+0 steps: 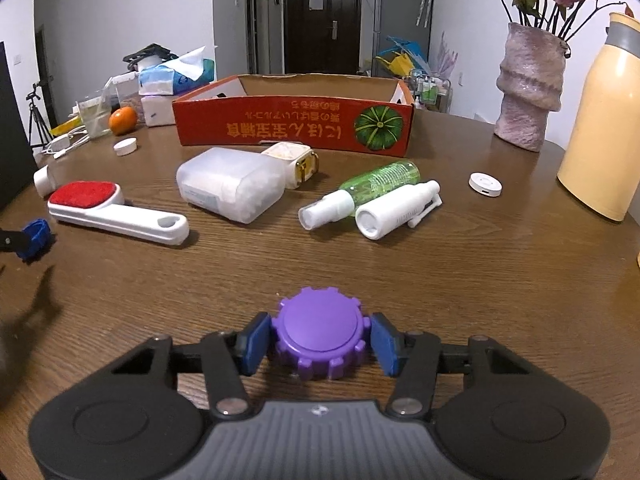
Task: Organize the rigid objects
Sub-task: 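Grasp the purple gear cap with right tool while left tool grasps blue cap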
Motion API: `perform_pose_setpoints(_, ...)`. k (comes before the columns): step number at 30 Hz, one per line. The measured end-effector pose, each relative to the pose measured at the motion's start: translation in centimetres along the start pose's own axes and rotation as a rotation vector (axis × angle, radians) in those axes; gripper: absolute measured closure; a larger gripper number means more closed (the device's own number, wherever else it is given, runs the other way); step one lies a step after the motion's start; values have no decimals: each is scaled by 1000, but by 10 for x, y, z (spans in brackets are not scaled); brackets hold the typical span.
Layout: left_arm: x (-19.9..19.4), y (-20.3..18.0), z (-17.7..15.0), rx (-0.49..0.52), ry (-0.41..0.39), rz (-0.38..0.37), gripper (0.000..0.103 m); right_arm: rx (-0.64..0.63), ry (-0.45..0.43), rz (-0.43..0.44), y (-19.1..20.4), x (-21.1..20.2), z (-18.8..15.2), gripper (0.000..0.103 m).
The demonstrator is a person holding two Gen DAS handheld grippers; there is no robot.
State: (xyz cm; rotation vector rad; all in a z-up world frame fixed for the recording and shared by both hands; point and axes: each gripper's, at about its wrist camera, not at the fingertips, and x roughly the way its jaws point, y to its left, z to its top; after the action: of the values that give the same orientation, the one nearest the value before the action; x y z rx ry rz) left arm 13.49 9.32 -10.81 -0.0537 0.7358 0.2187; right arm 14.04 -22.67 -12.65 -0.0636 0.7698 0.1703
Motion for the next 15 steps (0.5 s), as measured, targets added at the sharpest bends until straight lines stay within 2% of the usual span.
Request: perform_pose_setpoints(15, 21, -2, 4, 12, 5, 30, 0, 17, -29, -1, -3, 4, 5, 50)
